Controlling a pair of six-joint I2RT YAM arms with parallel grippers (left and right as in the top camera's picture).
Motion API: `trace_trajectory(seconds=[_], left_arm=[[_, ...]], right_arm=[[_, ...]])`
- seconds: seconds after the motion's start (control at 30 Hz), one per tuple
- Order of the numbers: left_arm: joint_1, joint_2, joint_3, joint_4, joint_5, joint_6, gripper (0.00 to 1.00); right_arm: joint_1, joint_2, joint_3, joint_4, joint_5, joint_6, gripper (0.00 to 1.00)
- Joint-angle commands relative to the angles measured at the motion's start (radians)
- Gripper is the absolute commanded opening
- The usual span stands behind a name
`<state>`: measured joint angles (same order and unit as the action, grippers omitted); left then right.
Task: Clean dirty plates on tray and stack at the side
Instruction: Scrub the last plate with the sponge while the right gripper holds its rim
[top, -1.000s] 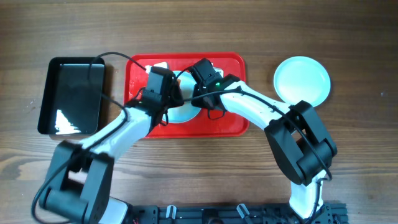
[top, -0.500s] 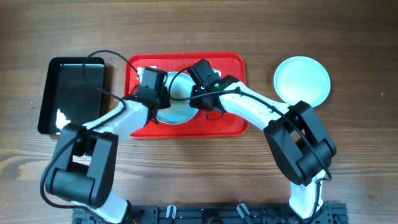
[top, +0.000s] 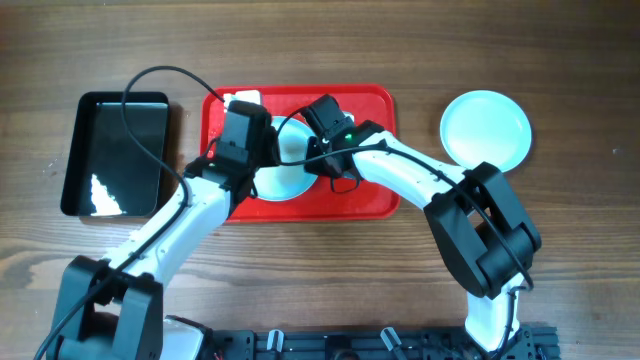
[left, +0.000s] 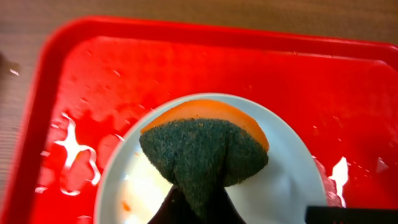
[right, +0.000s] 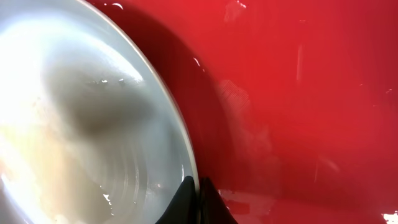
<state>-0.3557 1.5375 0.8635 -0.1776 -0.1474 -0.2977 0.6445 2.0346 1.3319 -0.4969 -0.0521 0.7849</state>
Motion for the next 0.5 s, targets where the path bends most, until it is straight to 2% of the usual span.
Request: trace_trajectory(seconds=[0.0, 0.07, 0.13, 0.23, 0.3, 0.4, 0.47], left_arm=[[-0.022, 0.072, 0.0, 0.005, 0.043, -0.122, 0.04], [-0.022, 0.147, 0.0, 0.012, 0.058, -0.183, 0.04], [-0.022, 0.212, 0.0, 0.032, 0.125, -0.186, 0.04], [-0.021, 0.259, 0.0, 0.023, 0.135, -0.181, 0.04], [-0.014, 0.262, 0.0, -0.038, 0.092, -0.177, 0.04], [0.003, 0.262, 0.0, -0.145, -0.025, -0.069, 0.04], [0.027, 0.262, 0.0, -0.171, -0.078, -0.042, 0.04]], right_arm=[[-0.004, 0.006, -0.014, -0.009, 0.005, 0.001, 0.04], [-0.004, 0.006, -0.014, -0.009, 0.005, 0.001, 0.04], [-0.004, 0.005, -0.011, -0.011, 0.005, 0.0, 0.04], [-0.004, 0.005, -0.009, -0.016, 0.006, -0.001, 0.04], [-0.004, 0.005, -0.009, -0.019, 0.006, -0.004, 0.04], [-0.004, 0.005, -0.009, -0.017, 0.005, -0.004, 0.04], [-0.004, 0.005, -0.009, -0.016, 0.005, -0.003, 0.04]])
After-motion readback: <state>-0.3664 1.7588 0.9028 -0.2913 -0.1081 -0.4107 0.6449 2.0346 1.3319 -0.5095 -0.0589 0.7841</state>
